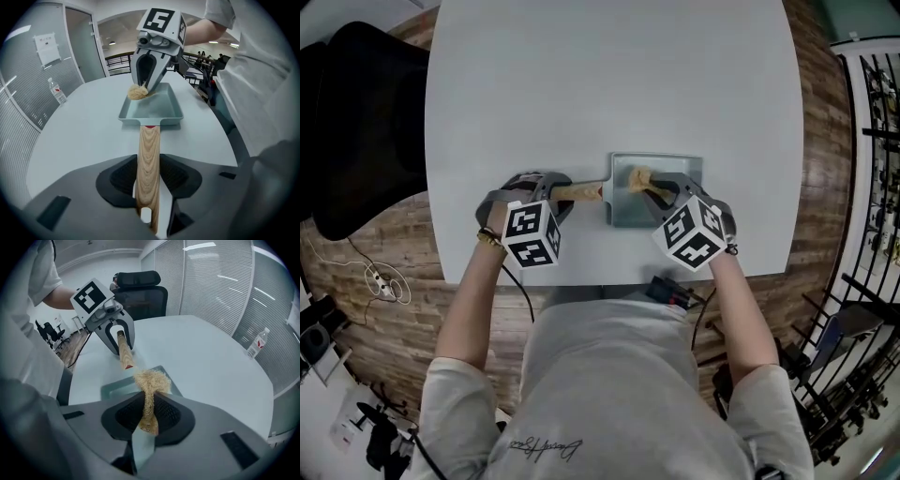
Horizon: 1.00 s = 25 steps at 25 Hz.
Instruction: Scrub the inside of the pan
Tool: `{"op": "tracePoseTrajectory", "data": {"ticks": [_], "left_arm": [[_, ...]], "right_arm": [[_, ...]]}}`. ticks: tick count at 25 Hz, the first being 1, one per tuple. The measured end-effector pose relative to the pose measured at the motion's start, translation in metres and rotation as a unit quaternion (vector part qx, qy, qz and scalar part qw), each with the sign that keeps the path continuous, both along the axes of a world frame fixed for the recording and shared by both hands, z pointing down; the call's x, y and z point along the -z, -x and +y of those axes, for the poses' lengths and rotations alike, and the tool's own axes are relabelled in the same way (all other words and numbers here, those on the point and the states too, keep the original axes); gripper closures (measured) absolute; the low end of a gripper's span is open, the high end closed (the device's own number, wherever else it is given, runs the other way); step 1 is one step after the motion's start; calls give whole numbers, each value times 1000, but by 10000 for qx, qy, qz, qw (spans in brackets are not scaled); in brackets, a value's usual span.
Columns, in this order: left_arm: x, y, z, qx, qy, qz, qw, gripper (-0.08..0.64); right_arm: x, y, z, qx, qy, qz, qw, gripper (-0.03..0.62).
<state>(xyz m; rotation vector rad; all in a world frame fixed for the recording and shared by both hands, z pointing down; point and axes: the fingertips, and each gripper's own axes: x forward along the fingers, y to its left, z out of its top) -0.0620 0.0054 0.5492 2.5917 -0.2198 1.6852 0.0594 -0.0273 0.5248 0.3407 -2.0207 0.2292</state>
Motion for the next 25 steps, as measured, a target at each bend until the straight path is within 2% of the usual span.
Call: {"op": "tracePoseTrajectory", "data": {"ticks": [7,15,19,25], "left_arm": [[3,-2,1,-150,-40,-49,9999,411],[3,-6,2,-276,8,-106,9996,413],[1,-2,0,-229,7,-107,9997,413],[3,-4,0,-127,16,-137,9998,413]], "right_arm": [[-25,15,-14,743,-65,523,9958,522],[-46,24,-18,1245,-70,959,9875,523],[-51,29,-20,1396,-98,1103,9840,523],[-51,28,-19,1491,98,1222,9812,523]]}}
